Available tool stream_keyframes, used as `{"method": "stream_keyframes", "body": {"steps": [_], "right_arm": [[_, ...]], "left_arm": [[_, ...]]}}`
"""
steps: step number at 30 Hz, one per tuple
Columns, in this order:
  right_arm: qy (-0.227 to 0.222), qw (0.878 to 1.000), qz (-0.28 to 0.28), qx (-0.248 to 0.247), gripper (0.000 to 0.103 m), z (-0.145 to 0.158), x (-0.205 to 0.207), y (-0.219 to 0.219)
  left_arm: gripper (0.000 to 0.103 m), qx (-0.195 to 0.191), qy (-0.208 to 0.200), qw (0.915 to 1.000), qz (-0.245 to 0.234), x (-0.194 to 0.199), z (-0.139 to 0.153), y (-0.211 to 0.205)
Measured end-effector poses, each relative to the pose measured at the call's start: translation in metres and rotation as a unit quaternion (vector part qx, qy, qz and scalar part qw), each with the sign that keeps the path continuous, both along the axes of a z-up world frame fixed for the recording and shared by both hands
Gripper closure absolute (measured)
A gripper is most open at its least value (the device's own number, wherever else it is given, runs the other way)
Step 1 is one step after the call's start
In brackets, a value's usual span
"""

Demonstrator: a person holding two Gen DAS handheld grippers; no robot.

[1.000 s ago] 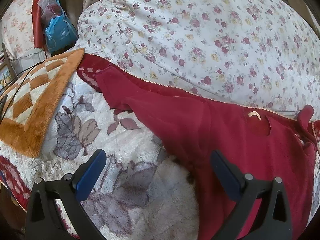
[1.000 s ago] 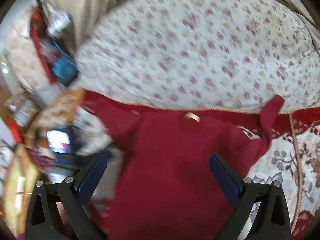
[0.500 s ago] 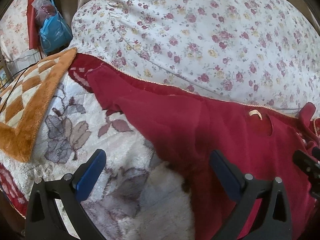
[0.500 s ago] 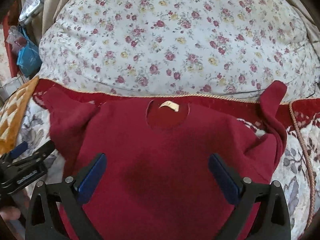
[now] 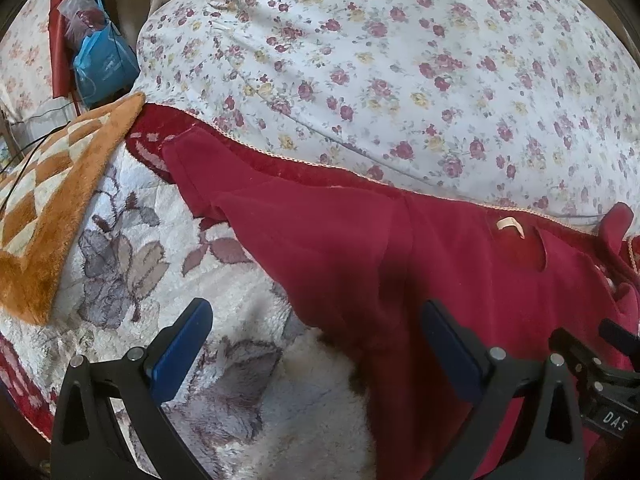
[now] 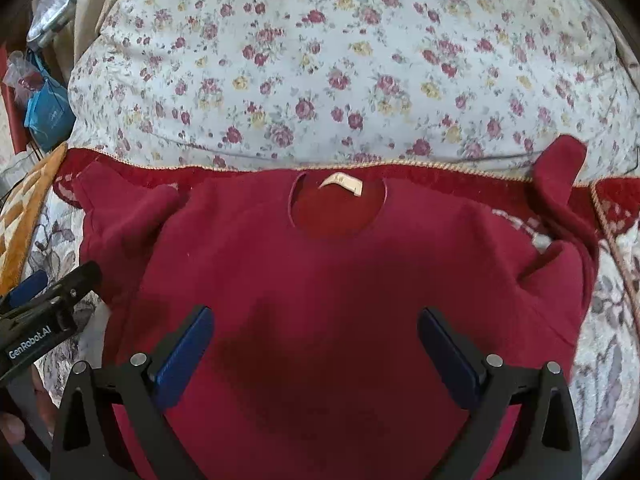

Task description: Fold small clothes

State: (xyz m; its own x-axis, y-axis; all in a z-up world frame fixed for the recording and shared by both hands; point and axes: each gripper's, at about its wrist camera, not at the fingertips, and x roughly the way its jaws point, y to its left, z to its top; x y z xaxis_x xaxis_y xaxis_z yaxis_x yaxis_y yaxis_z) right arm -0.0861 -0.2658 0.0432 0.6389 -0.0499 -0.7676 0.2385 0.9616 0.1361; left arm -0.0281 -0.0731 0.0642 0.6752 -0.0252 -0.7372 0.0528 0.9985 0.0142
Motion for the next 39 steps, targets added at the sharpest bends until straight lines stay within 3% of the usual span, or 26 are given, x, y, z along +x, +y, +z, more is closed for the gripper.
{"method": "stream_keyframes", "body": {"steps": [17,39], "right_arm": [[0.015,0.999,-0.029,-0.008,0.000,-0.018,0.006,-0.004],[0.023,0.999,-0.019,-0.023,0.000,-0.022,0.008,-0.002]], "left_arm": [[0.000,0.000,0.006,1.0000,-0.001,0.000,-0.003,0.000],[0.000,-0.006,0.014,0.9998,0.016,0.005,-0.005,0.008]]}}
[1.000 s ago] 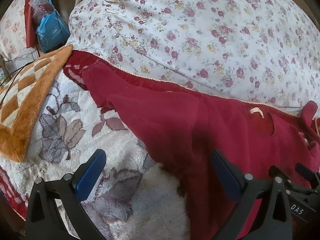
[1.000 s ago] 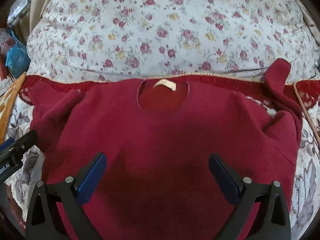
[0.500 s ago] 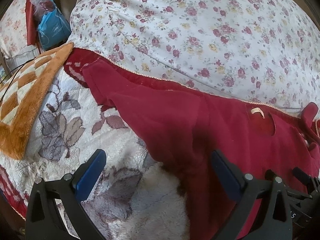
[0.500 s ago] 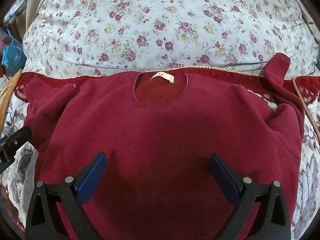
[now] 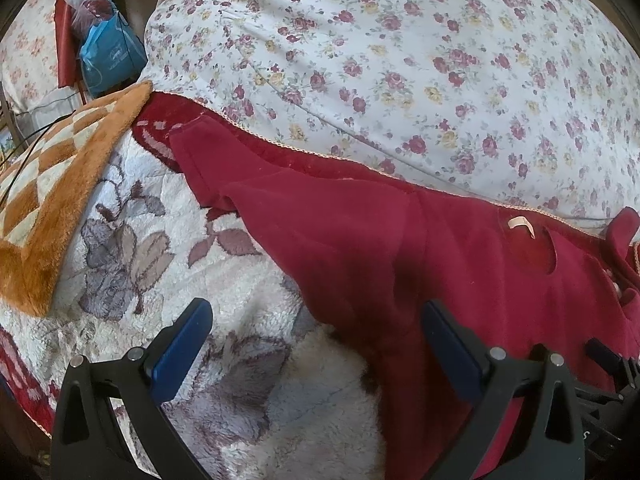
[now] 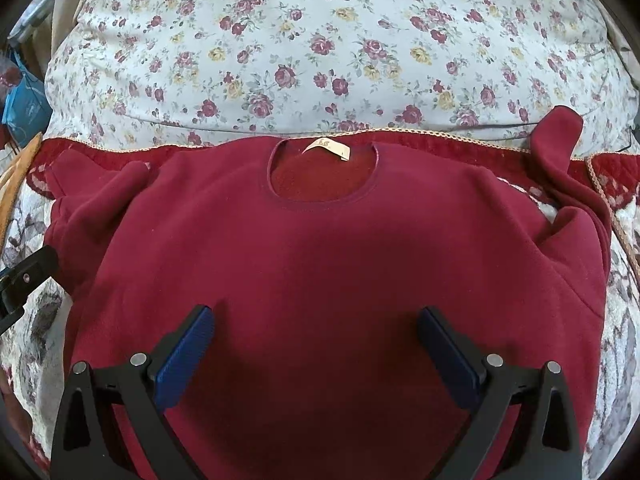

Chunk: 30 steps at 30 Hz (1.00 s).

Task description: Fold small clothes

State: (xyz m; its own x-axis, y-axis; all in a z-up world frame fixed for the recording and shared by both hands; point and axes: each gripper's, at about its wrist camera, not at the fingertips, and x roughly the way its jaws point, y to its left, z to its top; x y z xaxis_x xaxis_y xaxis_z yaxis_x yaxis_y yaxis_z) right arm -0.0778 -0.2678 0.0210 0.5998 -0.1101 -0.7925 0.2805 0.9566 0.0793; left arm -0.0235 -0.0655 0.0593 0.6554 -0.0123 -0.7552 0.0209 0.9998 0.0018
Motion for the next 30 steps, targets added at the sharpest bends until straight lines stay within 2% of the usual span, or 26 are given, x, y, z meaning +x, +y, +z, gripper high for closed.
{"method": "stream_keyframes", "body": {"steps": [4,9,13,16,19,20,21,23,25,28,30], "right_arm": [[-0.001,1.000,0.000,0.002,0.000,0.000,0.000,0.000],[0.001,1.000,0.000,0.007,0.000,-0.001,0.001,0.001],[-0.003,1.000,0.001,0.016,0.000,-0.002,0.002,-0.001],[-0.007,1.000,0.000,0.020,0.000,-0.002,0.001,-0.001],[-0.008,1.000,0.003,0.020,0.000,-0.003,0.002,0.000],[-0.008,1.000,0.004,0.021,0.000,-0.003,0.003,0.000],[-0.007,1.000,0.005,0.021,0.000,-0.003,0.003,0.000],[-0.007,1.000,0.007,0.020,0.000,-0.004,0.004,0.000],[-0.008,1.000,0.011,0.020,0.000,-0.005,0.004,-0.001],[-0.010,1.000,0.014,0.022,0.000,-0.005,0.005,-0.002],[-0.008,1.000,0.015,0.020,0.000,-0.006,0.007,-0.002]], "left_arm": [[0.000,-0.016,0.009,0.9998,0.004,0.002,0.001,0.006],[0.000,-0.055,0.013,0.9980,0.030,0.014,0.014,0.032],[0.000,-0.046,0.026,0.9963,0.068,0.049,0.017,0.066],[0.000,-0.058,0.026,0.9898,0.127,0.082,0.010,0.098],[0.006,-0.085,0.022,0.9820,0.167,0.112,-0.003,0.119],[0.011,-0.086,0.031,0.9809,0.172,0.126,-0.011,0.123],[0.022,-0.082,0.038,0.9807,0.173,0.134,-0.016,0.124],[0.031,-0.062,0.052,0.9803,0.180,0.157,-0.029,0.128],[0.031,-0.057,0.054,0.9785,0.191,0.172,-0.039,0.133],[0.032,-0.071,0.060,0.9746,0.204,0.188,-0.052,0.139],[0.032,-0.075,0.045,0.9775,0.192,0.192,-0.053,0.133]]}}
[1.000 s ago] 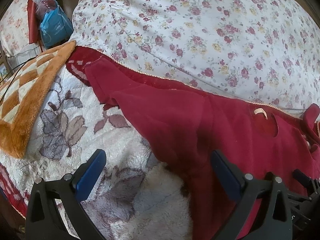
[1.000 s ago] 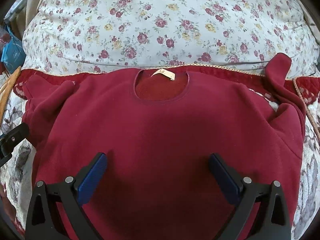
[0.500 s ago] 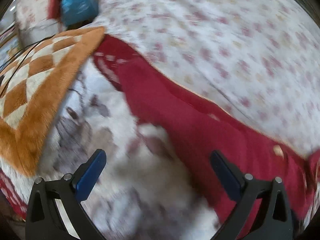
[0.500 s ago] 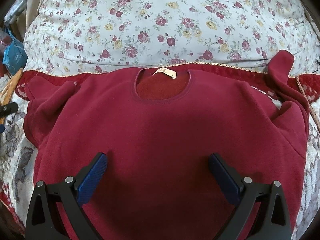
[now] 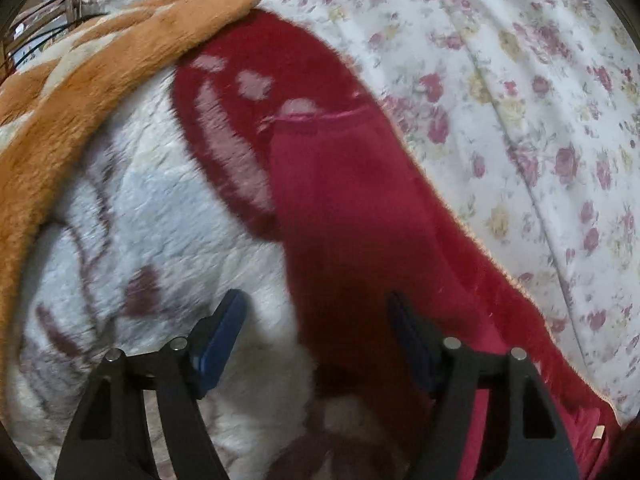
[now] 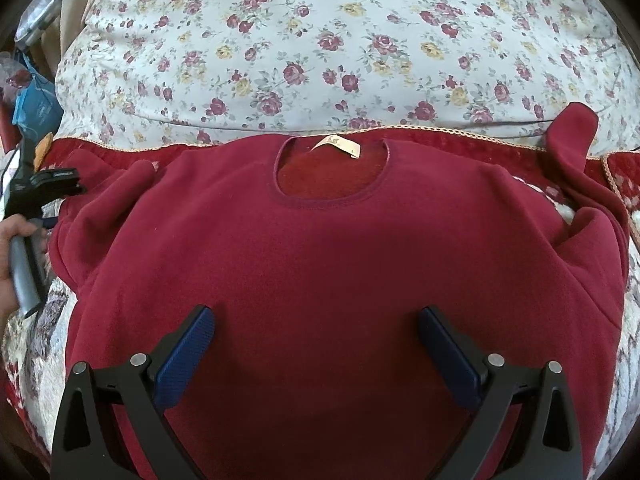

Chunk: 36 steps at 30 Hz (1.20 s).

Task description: Fold small clothes

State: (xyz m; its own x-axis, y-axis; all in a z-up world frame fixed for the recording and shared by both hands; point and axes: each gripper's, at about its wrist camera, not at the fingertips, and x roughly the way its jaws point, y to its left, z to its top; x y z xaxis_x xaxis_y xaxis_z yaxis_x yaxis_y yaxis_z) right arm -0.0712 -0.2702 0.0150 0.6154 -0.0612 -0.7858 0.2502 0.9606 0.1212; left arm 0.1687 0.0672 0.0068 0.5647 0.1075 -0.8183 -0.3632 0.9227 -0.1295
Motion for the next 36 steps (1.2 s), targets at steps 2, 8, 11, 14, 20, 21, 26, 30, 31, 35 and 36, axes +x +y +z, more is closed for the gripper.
{"method": "stream_keyframes", "body": {"steps": [2,8,11,14,20,21,26,30,31,35,36], "right_arm": [[0.002,1.000,0.001,-0.005,0.000,0.000,0.002,0.001],[0.003,1.000,0.005,-0.009,0.000,-0.002,0.003,0.001],[-0.002,1.000,0.011,0.007,0.000,0.002,0.001,-0.005],[-0.002,0.999,0.001,0.047,0.004,0.010,-0.010,-0.022],[-0.030,0.995,-0.079,0.055,0.003,0.058,-0.048,-0.095],[-0.036,0.993,-0.094,0.059,0.003,0.063,-0.054,-0.106],[-0.046,0.987,-0.122,0.094,0.003,0.069,-0.070,-0.132],[-0.049,0.988,-0.101,0.107,0.003,0.069,-0.067,-0.133],[-0.049,0.988,-0.093,0.112,0.003,0.068,-0.063,-0.131],[-0.036,0.991,-0.050,0.117,0.003,0.059,-0.044,-0.117],[-0.029,0.992,-0.042,0.116,0.003,0.056,-0.037,-0.113]], "left_arm": [[0.075,-0.016,0.001,0.9990,-0.042,0.007,-0.001,-0.009],[0.095,-0.071,-0.029,0.9941,-0.077,-0.010,0.037,-0.020],[0.095,-0.106,-0.077,0.9823,-0.134,-0.034,0.084,-0.045],[0.096,-0.123,-0.107,0.9660,-0.200,-0.063,0.126,-0.087],[0.096,-0.135,-0.103,0.9274,-0.333,-0.131,0.138,-0.197],[0.096,-0.133,-0.088,0.9205,-0.357,-0.140,0.128,-0.219],[0.093,-0.089,-0.009,0.9020,-0.422,-0.183,0.070,-0.282],[0.038,-0.085,-0.028,0.9032,-0.420,-0.211,0.091,-0.252],[0.032,-0.076,-0.050,0.9088,-0.407,-0.219,0.101,-0.237],[0.021,0.065,-0.090,0.9304,-0.349,-0.236,0.113,-0.193],[0.021,0.100,-0.082,0.9341,-0.333,-0.235,0.107,-0.184]]}}
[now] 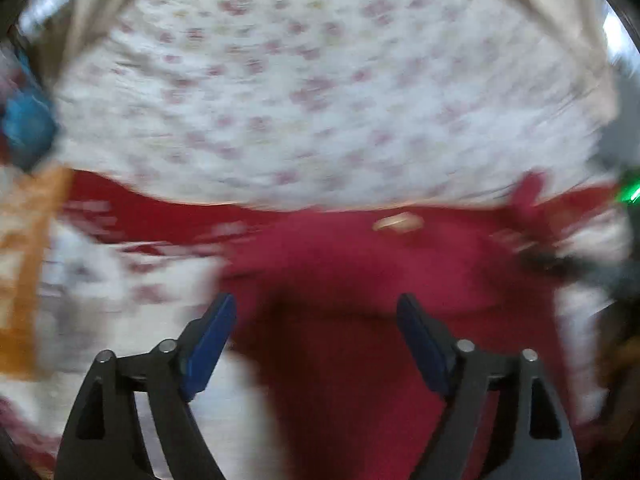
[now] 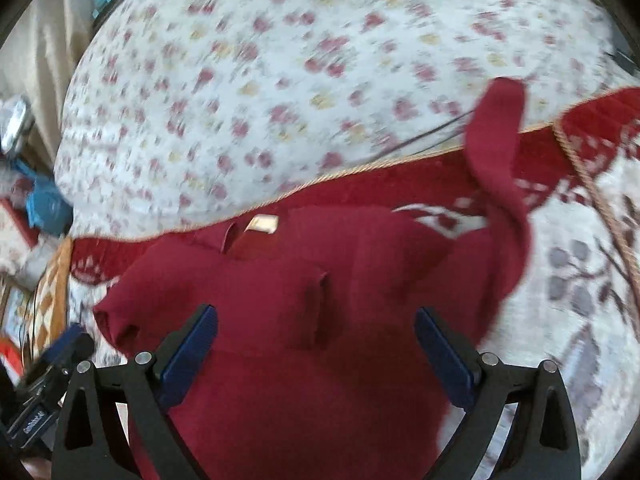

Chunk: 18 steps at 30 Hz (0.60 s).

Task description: Fold small clothes

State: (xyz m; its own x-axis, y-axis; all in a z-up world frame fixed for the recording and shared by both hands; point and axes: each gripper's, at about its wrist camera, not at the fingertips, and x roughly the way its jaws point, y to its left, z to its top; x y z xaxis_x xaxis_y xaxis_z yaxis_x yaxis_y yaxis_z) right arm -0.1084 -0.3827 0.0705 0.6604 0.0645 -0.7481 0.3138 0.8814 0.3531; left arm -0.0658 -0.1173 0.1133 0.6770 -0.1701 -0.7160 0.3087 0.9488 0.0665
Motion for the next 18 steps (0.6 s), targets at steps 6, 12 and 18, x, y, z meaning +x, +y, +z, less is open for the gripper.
{"method": "stream_keyframes", "body": {"steps": [6,12,18], "right_arm": [[0.072,0.994,0.023,-0.081,0.041,-0.042,0.038,0.023],[0.027,0.993,0.012,-0.111,0.097,-0.020,0.028,0.013],[-0.010,0.990,-0.038,-0.135,0.101,0.017,-0.005,-0.029]], "left_arm": [[0.022,0.036,0.069,0.9935,0.083,0.039,-0.062,0.046],[0.022,0.031,0.060,0.9912,0.114,0.046,-0.058,0.058],[0.022,0.049,0.057,0.9910,0.111,0.050,-0.062,0.046]]}}
